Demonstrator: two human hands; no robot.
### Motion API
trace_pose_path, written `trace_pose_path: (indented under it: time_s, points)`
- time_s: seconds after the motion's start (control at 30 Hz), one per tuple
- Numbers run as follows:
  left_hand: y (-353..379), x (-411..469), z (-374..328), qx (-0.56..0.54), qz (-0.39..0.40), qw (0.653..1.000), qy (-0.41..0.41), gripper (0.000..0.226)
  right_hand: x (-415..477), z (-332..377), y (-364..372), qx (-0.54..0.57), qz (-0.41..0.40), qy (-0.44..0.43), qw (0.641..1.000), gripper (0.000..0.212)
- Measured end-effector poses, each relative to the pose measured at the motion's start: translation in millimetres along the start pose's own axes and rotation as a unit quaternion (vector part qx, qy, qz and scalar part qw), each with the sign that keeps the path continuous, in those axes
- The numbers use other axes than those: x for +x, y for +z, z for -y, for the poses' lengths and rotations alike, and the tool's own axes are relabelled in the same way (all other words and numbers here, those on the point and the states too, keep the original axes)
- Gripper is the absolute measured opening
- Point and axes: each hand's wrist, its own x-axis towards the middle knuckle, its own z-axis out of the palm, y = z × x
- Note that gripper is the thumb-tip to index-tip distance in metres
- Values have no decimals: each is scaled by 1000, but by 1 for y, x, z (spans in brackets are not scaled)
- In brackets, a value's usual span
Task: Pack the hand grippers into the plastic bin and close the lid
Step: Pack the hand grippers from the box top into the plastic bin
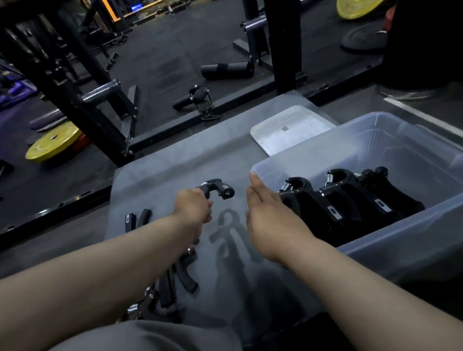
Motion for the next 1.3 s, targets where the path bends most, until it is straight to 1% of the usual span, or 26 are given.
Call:
trace_pose_path:
  time_s: [0.07, 0.1, 0.13, 0.23, 0.27, 0.33, 0.4, 0.47, 0.53, 0.57, 0.63, 0.67, 0.7, 0.73, 0.77, 0.8, 0.83, 0.87, 0.9, 0.93, 0.97, 1.0, 1.03, 1.13, 1.2, 1.3]
  points:
    - [-3, 5, -19, -31, -11, 999, -2, 28, 0, 1, -3, 6, 9, -1, 1000, 60]
    - [-6, 6, -31, -28, -9, 1000, -2, 29, 0, 1, -4, 10, 13, -3, 1000, 62]
    - [-9, 4, -43, -20, 11, 1000, -10, 28, 1, 1, -5, 11, 18, -3, 1000, 63]
    - [-19, -16, -70, -24, 104, 993, -53, 22, 2, 1, -7, 38, 29, 7, 999, 67]
    - [-20, -24, -78, -28, 117, 990, -67, 23, 2, 1, -7, 54, 26, 9, 998, 68]
    - [-21, -38, -90, -24, 133, 988, -77, 25, 0, 0, -10, 94, 15, 2, 995, 64]
    - [-14, -52, -95, 9, 140, 988, -62, 24, -2, -2, -19, 176, 8, 4, 984, 53]
    - [-5, -63, -96, 47, 138, 989, -34, 25, 1, -9, -39, 297, 3, 26, 954, 34]
    - [6, -73, -94, 65, 133, 989, -7, 26, 9, -19, -64, 372, -16, 79, 925, 25]
    - [13, -78, -94, 68, 134, 989, -1, 27, 13, -26, -76, 422, -20, 111, 900, 21]
    - [28, -88, -96, 68, 145, 987, 13, 27, 17, -37, -101, 551, 5, 162, 819, 11]
    - [36, -93, -97, 74, 149, 986, 22, 27, 18, -41, -111, 583, 22, 176, 792, 13]
    - [43, -96, -96, 84, 150, 985, 33, 27, 21, -45, -117, 573, 41, 181, 798, 18]
    - [51, -99, -95, 92, 153, 983, 44, 27, 23, -49, -123, 527, 62, 171, 830, 20]
    - [59, -103, -93, 96, 161, 981, 53, 27, 24, -53, -128, 462, 80, 156, 869, 19]
    - [66, -104, -90, 111, 172, 977, 64, 26, 24, -55, -133, 396, 96, 146, 902, 14]
    - [72, -106, -86, 133, 187, 970, 83, 27, 23, -59, -139, 334, 103, 144, 926, 10]
    - [78, -106, -81, 177, 199, 956, 123, 27, 23, -64, -145, 281, 105, 150, 942, 9]
    - [81, -104, -76, 244, 204, 930, 184, 27, 22, -72, -151, 237, 103, 159, 953, 9]
    - [81, -100, -71, 335, 199, 885, 257, 31, 20, -78, -159, 194, 106, 163, 961, 10]
    - [80, -95, -65, 423, 187, 828, 317, 35, 16, -84, -167, 156, 110, 168, 967, 12]
    - [79, -89, -60, 489, 174, 774, 363, 38, 12, -90, -174, 122, 112, 175, 971, 14]
    - [78, -81, -52, 525, 168, 737, 390, 39, 7, -96, -179, 94, 114, 184, 972, 16]
    - [76, -59, -38, 598, 174, 673, 399, 41, -3, -109, -177, 3, 125, 213, 969, 20]
    - [75, -51, -37, 627, 186, 640, 404, 46, -7, -113, -167, -9, 143, 244, 959, 21]
    - [75, -47, -39, 623, 203, 632, 413, 44, -11, -113, -152, -19, 164, 274, 947, 22]
